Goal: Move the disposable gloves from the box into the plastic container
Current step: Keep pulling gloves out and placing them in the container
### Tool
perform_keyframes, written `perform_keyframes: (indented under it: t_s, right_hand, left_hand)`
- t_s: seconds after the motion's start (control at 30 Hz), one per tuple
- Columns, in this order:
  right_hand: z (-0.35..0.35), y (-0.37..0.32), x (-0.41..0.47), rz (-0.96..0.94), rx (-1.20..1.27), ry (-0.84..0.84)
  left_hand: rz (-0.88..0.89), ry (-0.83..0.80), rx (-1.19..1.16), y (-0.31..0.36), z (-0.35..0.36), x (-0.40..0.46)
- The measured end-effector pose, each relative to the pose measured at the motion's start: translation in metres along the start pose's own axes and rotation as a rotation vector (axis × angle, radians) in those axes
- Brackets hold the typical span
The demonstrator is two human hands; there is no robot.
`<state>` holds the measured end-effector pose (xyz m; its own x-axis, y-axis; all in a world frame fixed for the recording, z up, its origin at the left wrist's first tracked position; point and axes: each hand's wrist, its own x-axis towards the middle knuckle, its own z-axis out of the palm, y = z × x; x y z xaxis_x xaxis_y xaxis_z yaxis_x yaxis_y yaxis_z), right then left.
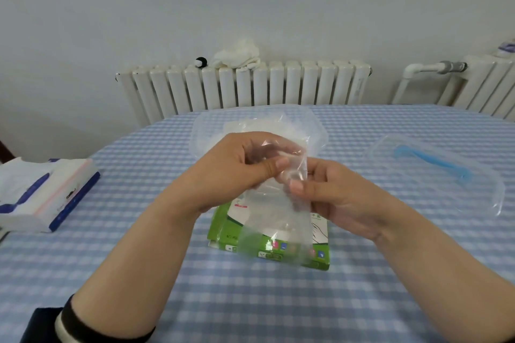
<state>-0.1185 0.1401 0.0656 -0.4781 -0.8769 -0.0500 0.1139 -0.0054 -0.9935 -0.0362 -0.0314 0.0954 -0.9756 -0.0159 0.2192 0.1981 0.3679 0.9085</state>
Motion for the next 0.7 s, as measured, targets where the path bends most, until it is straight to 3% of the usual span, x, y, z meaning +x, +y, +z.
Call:
perform_keyframes:
  t_s: [0.2,0.37,0.53,0.7]
  right_hand:
    - [-0.008,-0.002,-0.001,-0.028,0.091,0.123]
    - [0.0,-0.002,0.0,-0.076,-0.054,0.228]
    - [0.002,-0.002,0.001,-0.059,-0.03,0.314]
    - [-0.012,-0.01,0.0,-0.029,-0.16,0.407]
  left_hand:
    - [-0.023,-0.037,0.066,0.001,-0.013,-0.002]
    - [-0.014,0.0,-0.004,0.004,-0.011,0.001]
    - [0.029,-0.028,0.232,0.001,-0.008,0.011]
    - [-0.03,0.119,0.294,0.0,-0.014,0.026]
